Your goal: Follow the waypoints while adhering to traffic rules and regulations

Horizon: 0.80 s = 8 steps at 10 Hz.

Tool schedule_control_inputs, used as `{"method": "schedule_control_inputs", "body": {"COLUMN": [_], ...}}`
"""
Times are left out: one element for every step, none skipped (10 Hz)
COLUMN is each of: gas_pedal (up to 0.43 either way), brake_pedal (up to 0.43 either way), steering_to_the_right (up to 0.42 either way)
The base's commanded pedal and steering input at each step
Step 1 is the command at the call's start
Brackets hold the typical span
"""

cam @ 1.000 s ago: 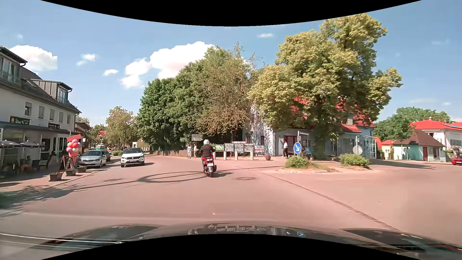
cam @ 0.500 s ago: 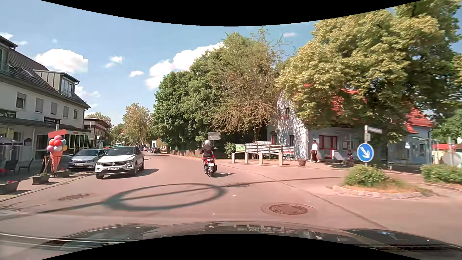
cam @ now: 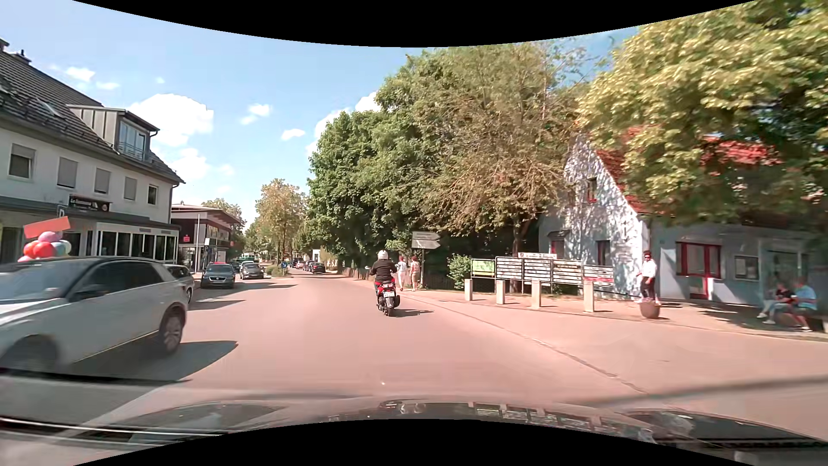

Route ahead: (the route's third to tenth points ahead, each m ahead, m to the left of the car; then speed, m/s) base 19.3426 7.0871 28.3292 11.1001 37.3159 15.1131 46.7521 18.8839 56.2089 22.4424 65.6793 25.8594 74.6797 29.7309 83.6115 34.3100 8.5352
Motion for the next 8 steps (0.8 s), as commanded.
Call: {"method": "schedule_control_inputs", "body": {"gas_pedal": [0.169, 0.169, 0.169, 0.169, 0.169, 0.169, 0.169, 0.169], "brake_pedal": [0.006, 0.012, 0.012, 0.012, 0.006, 0.006, 0.012, 0.006], "steering_to_the_right": [-0.132, -0.132, -0.13, -0.123, -0.112, -0.099, -0.089, -0.086]}}
